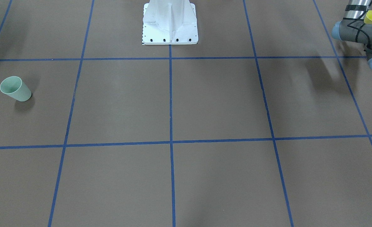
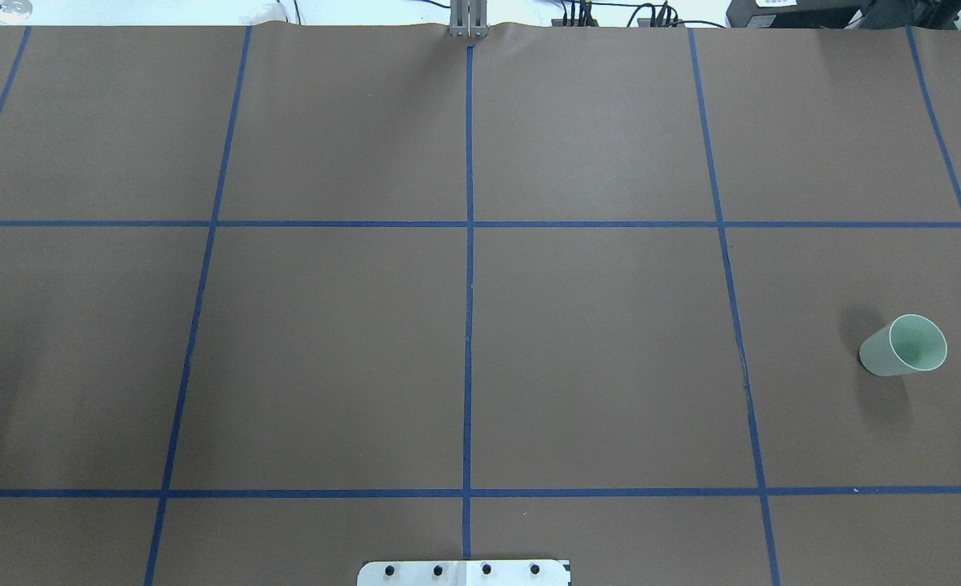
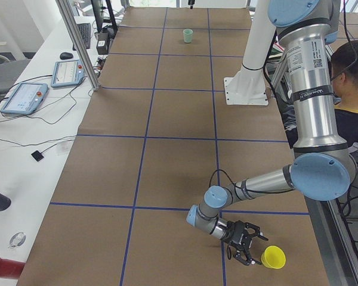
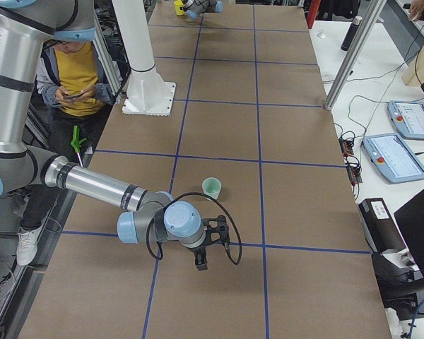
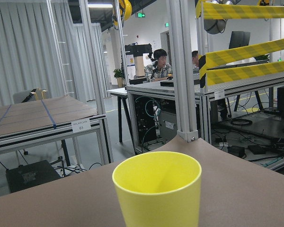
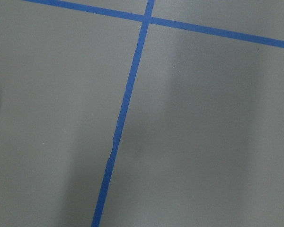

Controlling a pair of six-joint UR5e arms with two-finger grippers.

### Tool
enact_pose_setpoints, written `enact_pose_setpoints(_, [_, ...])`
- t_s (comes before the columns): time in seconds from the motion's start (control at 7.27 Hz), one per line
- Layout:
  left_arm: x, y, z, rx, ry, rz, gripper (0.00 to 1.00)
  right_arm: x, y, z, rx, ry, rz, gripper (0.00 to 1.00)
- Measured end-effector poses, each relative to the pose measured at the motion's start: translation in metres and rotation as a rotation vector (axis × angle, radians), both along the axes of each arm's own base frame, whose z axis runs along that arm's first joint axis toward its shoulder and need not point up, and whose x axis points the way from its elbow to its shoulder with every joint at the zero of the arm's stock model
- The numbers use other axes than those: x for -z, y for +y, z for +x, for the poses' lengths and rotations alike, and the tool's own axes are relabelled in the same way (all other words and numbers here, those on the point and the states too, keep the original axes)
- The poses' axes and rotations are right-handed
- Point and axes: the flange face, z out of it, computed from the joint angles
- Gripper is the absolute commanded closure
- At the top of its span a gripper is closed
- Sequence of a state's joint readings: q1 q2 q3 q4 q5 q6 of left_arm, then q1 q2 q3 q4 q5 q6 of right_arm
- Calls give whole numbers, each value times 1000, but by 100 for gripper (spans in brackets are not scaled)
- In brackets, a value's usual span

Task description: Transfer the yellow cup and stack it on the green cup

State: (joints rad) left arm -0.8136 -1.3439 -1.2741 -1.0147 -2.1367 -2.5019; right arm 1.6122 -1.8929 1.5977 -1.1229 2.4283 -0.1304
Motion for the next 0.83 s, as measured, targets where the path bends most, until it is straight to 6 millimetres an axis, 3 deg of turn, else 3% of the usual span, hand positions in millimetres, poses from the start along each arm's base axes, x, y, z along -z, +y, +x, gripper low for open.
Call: enact_pose_setpoints(0.83, [-20,17,-10,33,-11,-39,0,0,0,0,0,-1,-2,0])
